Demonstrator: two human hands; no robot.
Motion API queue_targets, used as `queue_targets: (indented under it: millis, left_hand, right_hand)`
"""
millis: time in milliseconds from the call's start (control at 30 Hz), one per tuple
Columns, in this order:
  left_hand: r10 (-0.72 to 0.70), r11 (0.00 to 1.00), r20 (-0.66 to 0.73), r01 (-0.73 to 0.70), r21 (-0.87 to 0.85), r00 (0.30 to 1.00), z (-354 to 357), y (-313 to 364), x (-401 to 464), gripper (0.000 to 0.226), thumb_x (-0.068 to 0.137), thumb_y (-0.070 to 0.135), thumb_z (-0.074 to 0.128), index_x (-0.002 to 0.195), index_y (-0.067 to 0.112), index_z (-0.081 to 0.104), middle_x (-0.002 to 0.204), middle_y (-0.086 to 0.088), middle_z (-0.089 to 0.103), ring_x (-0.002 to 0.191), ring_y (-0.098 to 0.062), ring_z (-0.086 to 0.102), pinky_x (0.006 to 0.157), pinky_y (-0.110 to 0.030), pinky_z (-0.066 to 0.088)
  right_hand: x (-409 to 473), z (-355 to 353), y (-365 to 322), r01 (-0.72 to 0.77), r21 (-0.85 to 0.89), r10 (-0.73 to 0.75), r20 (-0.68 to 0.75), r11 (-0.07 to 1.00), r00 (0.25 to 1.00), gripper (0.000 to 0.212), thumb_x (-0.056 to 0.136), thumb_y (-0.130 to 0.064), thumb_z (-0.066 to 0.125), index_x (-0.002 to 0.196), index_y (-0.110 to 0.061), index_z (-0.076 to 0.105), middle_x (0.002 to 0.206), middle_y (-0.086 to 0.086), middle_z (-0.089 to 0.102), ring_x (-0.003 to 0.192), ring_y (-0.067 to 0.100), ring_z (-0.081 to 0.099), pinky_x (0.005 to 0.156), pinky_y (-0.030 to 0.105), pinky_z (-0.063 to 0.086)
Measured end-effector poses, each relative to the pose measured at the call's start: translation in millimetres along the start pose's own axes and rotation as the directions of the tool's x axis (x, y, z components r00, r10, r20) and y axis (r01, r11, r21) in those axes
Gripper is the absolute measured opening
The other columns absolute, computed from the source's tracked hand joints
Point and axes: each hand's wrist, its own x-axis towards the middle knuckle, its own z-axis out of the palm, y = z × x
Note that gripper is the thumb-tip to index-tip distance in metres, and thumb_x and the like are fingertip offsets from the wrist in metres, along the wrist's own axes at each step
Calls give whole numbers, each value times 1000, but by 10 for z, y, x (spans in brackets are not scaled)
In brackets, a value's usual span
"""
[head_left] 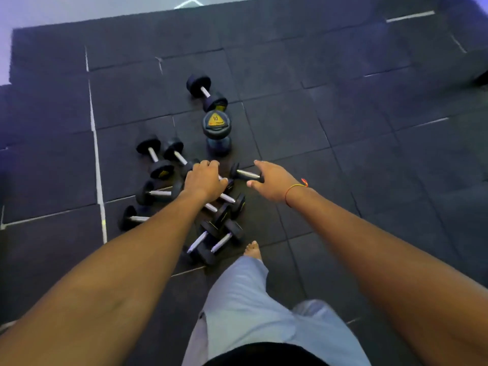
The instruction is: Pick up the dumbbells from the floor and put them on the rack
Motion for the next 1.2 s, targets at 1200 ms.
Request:
queue_targets:
  millis: [1200]
  left_hand:
    - [-809, 251, 303, 763, -595, 503, 4302, -1110, 4662, 49, 89, 44, 61, 124, 9, 58, 129, -13, 58, 120, -33, 54, 94, -34, 44]
  right_hand:
    - [6165, 3446, 2536, 110, -304, 50, 473, 946, 879, 50, 89, -28, 61, 134, -12, 43, 136, 12, 54, 128, 33, 49, 101, 42, 42]
